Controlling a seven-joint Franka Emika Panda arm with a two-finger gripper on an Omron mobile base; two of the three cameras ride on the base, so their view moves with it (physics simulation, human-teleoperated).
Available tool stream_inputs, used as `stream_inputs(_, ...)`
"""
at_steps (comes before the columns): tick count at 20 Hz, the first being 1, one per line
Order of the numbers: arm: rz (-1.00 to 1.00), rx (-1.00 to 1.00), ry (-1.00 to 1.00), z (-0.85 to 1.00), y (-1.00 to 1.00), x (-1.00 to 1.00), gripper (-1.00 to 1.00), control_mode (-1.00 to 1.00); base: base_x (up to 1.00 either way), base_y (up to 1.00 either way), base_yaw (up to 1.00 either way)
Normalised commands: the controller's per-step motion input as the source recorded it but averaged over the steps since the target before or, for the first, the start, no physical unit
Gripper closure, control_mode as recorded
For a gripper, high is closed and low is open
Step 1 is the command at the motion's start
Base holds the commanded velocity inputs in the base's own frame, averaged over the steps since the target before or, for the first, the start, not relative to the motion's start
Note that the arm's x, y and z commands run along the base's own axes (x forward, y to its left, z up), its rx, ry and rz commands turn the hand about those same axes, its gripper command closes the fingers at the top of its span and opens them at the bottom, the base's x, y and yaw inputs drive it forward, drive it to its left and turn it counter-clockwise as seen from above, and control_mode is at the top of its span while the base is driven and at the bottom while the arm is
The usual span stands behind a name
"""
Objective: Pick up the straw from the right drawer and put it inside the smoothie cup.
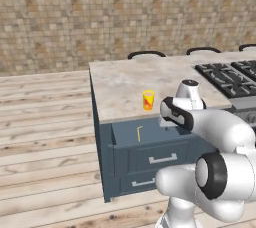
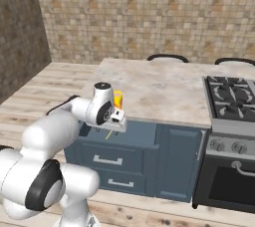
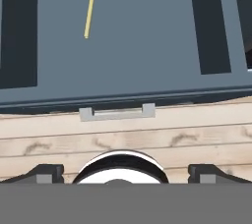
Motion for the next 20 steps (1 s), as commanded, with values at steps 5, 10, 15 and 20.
stream_inputs(5,0.00,0.00,0.01,-0.17,0.16,0.19,-1.00,-1.00,0.00,0.00,0.00)
stream_inputs(10,0.00,0.00,0.02,-0.39,0.15,0.18,-1.00,-1.00,0.00,0.00,0.00)
stream_inputs(15,0.00,0.00,0.02,-0.40,0.15,0.20,-1.00,-1.00,0.00,0.00,0.00)
stream_inputs(20,0.02,0.00,0.02,-0.20,0.10,0.23,-1.00,-1.00,0.00,0.00,0.00)
